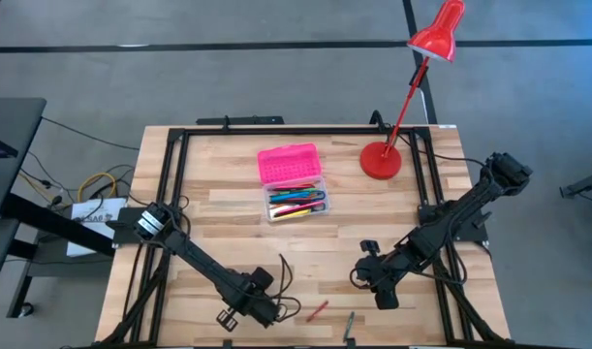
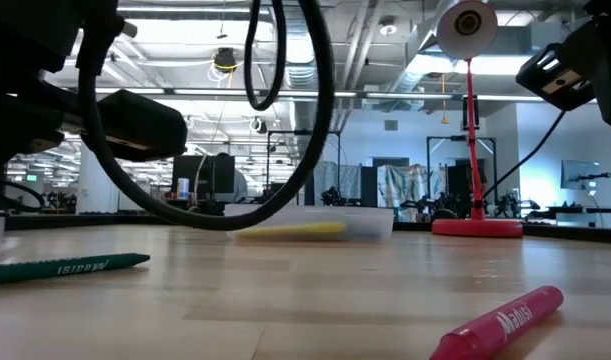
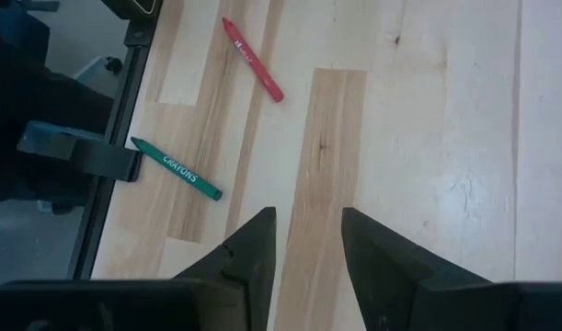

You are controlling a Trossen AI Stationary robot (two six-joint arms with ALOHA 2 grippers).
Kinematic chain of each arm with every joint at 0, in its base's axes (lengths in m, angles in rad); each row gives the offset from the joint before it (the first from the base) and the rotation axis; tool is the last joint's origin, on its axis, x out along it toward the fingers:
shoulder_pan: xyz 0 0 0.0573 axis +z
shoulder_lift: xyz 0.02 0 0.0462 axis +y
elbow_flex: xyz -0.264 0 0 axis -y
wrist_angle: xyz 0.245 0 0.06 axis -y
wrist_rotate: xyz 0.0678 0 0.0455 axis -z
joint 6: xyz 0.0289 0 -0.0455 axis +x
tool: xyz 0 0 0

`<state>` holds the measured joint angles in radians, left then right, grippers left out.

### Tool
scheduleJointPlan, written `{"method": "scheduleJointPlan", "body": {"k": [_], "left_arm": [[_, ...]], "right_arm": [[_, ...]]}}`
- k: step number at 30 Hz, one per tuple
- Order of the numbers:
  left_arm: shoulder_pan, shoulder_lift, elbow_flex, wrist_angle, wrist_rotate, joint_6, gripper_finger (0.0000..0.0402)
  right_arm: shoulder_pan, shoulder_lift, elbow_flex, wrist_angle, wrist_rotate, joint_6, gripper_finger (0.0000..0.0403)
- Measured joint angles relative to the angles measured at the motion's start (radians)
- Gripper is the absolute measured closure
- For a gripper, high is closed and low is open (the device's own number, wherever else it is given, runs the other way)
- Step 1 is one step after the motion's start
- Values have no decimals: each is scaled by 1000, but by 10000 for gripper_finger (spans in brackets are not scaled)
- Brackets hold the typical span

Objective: Pick & place school supplies into a supply box
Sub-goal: Put the green crayon into the pink supply box

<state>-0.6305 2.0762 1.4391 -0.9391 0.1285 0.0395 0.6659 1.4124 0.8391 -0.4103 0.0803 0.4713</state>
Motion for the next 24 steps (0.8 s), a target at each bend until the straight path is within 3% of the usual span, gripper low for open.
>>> {"method": "scheduleJointPlan", "body": {"k": [24], "left_arm": [[10,1,-5,28,-124,-165,401]], "right_arm": [[0,0,0,7,0,0,285]]}}
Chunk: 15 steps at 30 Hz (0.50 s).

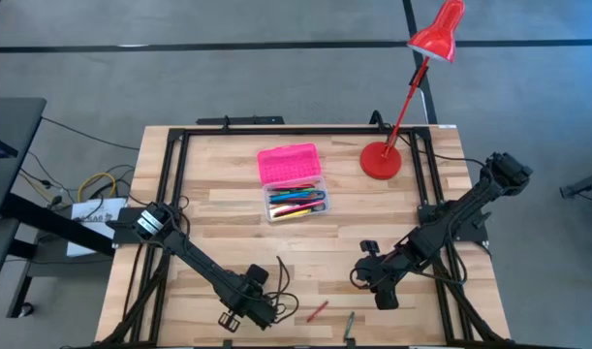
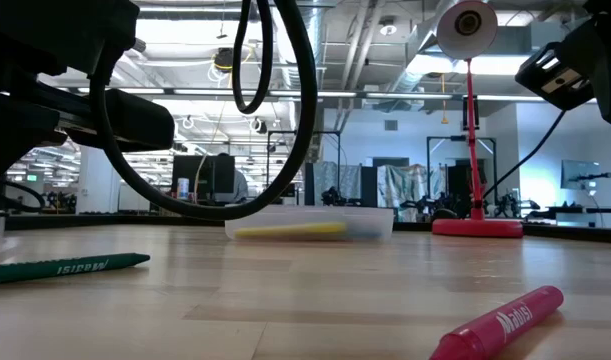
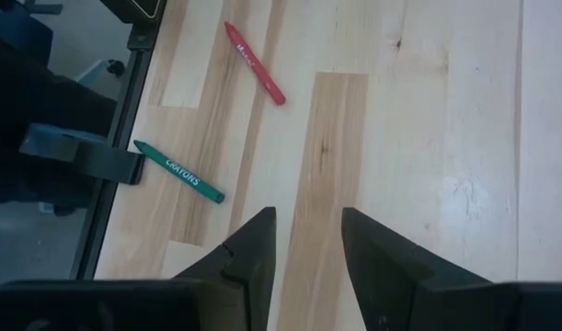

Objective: Pick & place school supplies into a supply box
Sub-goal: Put the green crayon into the pink supply box

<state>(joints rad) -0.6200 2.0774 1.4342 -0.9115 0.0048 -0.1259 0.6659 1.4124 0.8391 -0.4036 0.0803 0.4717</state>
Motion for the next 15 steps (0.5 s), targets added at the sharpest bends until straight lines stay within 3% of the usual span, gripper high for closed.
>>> {"method": "scheduleJointPlan", "body": {"k": [15], "left_arm": [[39,3,15,82,-49,-51,401]], "right_arm": [[0,0,0,8,2,0,285]]}}
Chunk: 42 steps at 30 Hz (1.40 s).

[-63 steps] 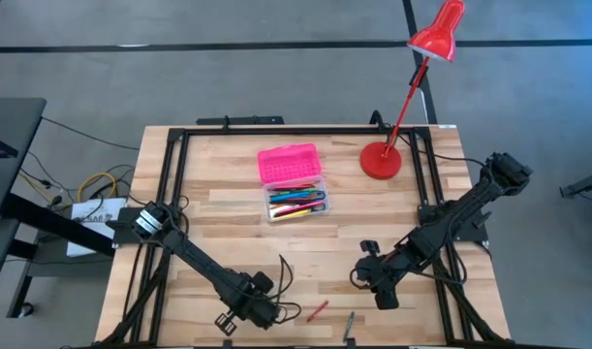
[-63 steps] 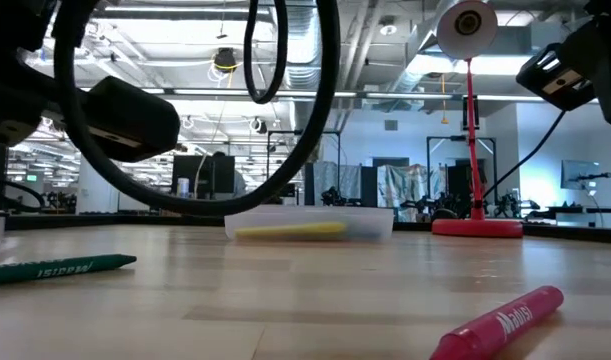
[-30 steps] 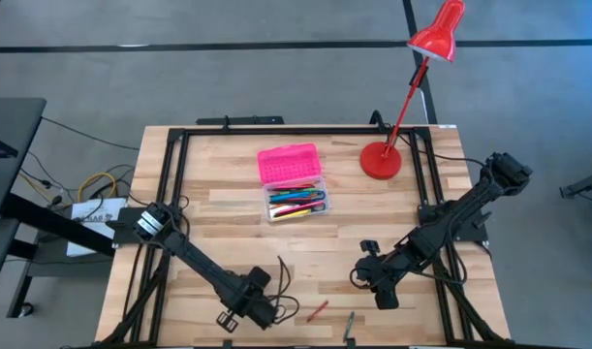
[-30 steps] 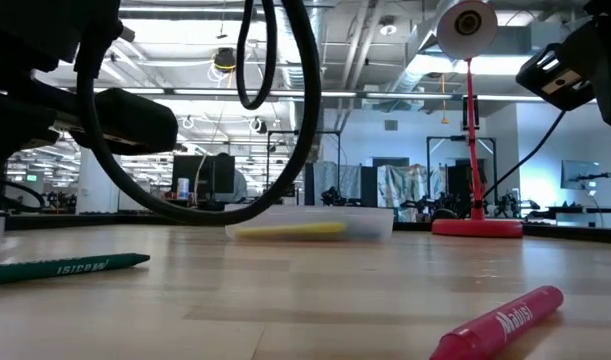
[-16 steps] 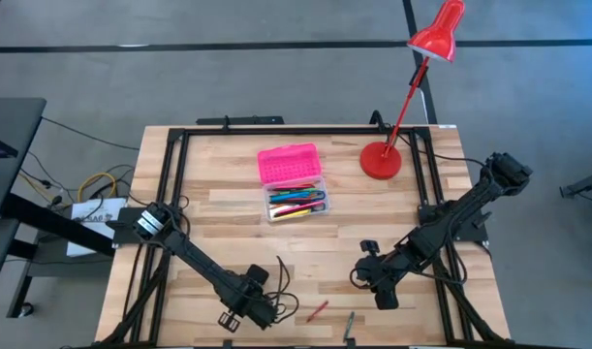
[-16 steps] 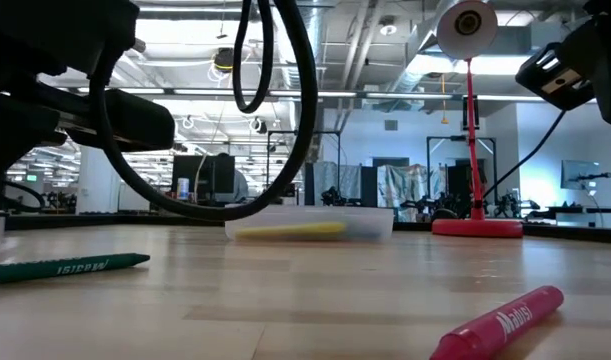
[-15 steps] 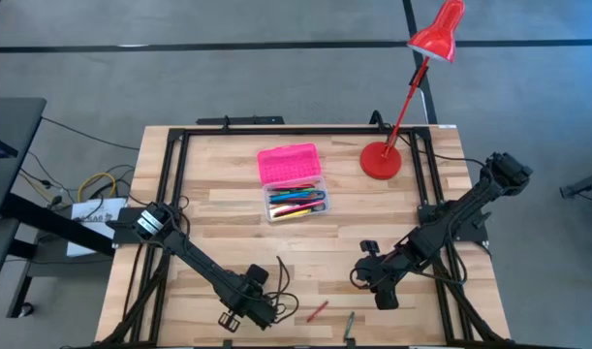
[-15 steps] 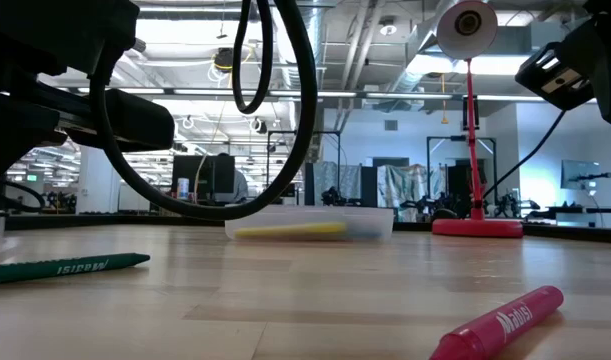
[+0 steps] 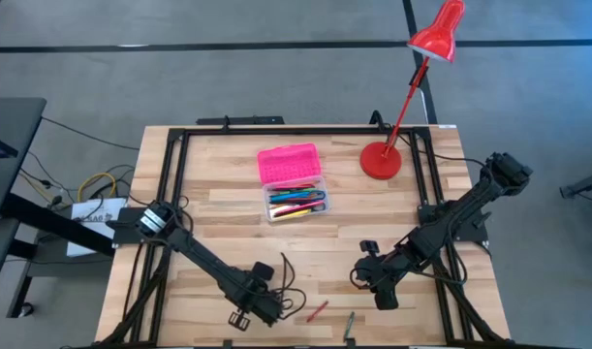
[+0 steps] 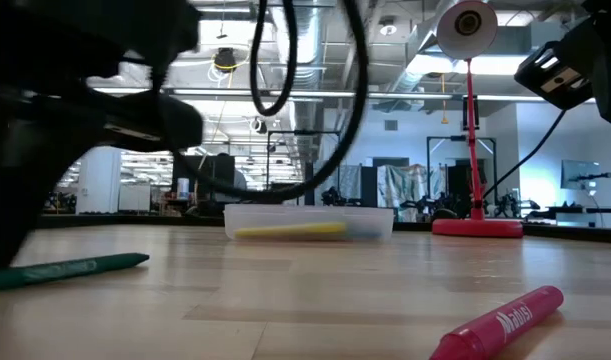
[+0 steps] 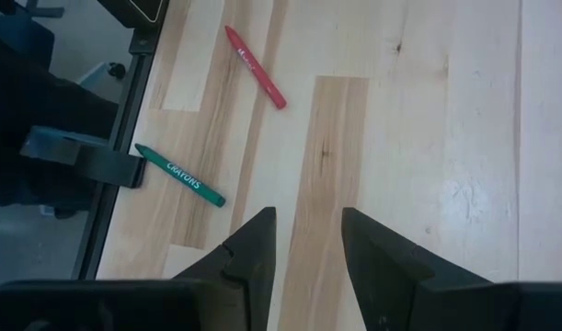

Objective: Pick & place school supplies into a supply box
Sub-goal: Put the green crayon into the pink supply box

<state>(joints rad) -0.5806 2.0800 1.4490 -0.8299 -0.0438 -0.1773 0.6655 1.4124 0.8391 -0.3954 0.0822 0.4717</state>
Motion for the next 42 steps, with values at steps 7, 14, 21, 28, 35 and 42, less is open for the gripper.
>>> {"method": "scheduleJointPlan", "body": {"k": [7,14,21,28,35,42], "left_arm": [[48,7,6,169,-76,36,401],[121,-1,8,220,-96,2,401],[163,-28,25,213,-114,49,401],[226,-33,24,300,-290,193,389],[348,-11,22,375,-237,391,299],[466,99,77,340,-132,364,208]], "right_arm": [[0,0,0,0,2,-4,285],[2,0,0,-2,-1,15,285],[20,0,0,-14,-1,33,285],[15,0,0,-16,43,29,285],[11,0,0,-16,51,29,285],[12,0,0,-15,53,77,285]]}}
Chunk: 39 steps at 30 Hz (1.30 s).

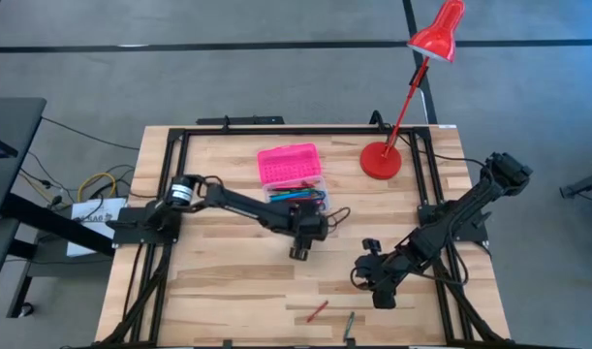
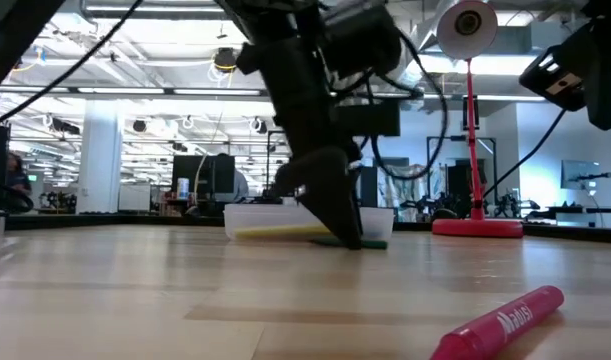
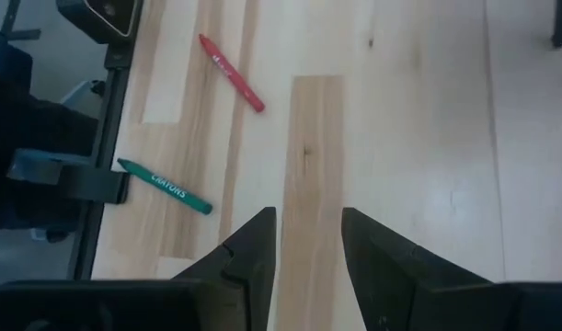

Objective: Pick & place school supplies into a supply box
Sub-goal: Put the green crayon into the pink supply box

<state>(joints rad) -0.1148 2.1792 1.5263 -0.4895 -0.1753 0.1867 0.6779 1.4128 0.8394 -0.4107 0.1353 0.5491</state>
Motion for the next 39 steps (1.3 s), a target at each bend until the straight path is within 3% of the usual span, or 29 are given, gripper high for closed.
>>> {"method": "scheduleJointPlan", "body": {"k": [4,7,19,25,29,35,39], "left_arm": [[31,37,43,-72,61,-30,190],[40,41,63,-115,105,1,198],[33,52,150,-255,148,40,343],[22,53,181,-378,182,49,388],[13,50,181,-476,197,9,384],[4,50,181,-509,223,-77,344],[4,50,182,-504,239,-214,333]], "right_arm": [[13,0,0,-3,-1,47,285],[24,0,0,-3,0,74,285],[27,0,0,0,28,175,285],[26,0,0,1,28,219,285],[26,0,0,1,28,222,285],[8,0,0,4,28,239,285],[-2,0,0,7,28,256,285]]}}
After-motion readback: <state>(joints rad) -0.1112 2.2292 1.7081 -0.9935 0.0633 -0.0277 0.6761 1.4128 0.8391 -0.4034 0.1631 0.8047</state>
